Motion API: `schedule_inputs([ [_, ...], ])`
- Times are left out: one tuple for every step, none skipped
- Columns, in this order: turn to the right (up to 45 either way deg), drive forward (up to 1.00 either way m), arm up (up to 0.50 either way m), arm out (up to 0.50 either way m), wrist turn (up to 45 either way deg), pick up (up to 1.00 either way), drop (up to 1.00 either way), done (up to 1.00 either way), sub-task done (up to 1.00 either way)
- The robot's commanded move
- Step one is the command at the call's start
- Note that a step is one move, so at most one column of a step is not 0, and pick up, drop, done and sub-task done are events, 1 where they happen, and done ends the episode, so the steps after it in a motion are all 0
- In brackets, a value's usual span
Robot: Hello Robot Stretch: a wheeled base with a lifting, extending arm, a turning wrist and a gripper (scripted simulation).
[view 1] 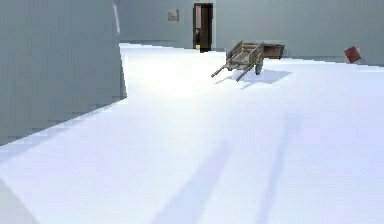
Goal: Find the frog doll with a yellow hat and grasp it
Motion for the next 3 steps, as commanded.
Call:
schedule_inputs([
  [0.0, 1.00, 0.00, 0.00, 0.0, 0.00, 0.00, 0.00, 0.00],
  [0.0, 1.00, 0.00, 0.00, 0.0, 0.00, 0.00, 0.00, 0.00],
  [0.0, 1.00, 0.00, 0.00, 0.0, 0.00, 0.00, 0.00, 0.00],
])
